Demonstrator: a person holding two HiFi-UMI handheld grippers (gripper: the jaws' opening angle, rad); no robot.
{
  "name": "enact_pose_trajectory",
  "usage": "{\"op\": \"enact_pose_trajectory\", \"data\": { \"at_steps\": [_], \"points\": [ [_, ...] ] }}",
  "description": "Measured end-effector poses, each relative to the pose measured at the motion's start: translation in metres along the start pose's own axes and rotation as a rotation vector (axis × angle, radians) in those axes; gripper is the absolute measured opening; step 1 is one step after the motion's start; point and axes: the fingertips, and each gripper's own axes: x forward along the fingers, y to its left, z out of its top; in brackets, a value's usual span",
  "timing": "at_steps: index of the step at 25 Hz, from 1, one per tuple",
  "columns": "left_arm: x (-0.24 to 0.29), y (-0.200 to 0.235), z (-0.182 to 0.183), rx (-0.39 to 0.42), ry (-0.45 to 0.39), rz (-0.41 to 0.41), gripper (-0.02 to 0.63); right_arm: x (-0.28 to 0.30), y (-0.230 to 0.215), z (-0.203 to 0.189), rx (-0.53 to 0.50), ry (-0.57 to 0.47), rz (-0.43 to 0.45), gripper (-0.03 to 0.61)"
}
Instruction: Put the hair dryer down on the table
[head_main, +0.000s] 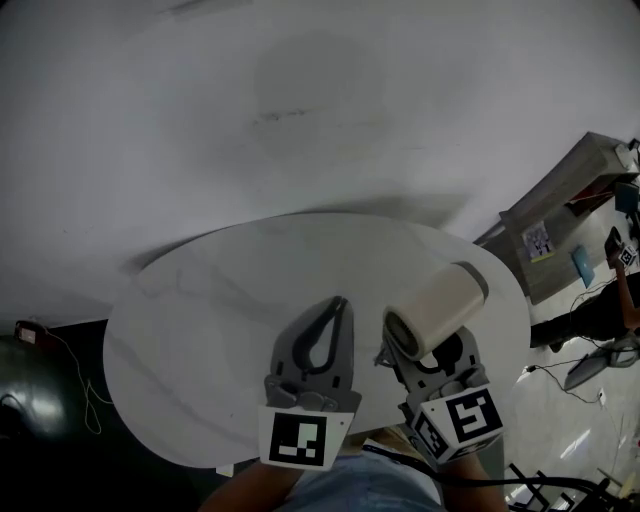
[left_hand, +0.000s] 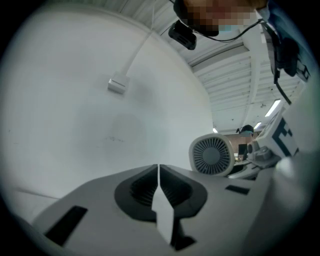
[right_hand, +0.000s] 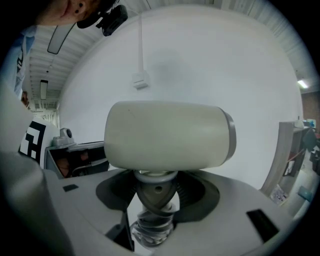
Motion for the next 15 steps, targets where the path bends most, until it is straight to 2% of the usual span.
{"op": "enact_pose_trajectory", "data": {
  "at_steps": [15],
  "points": [
    [0.046, 0.014, -0.045, -0.052, 0.108, 0.024, 0.017, 0.050, -0.028, -0.048, 0.036, 0.128, 0.041, 0.229]
  ]
}}
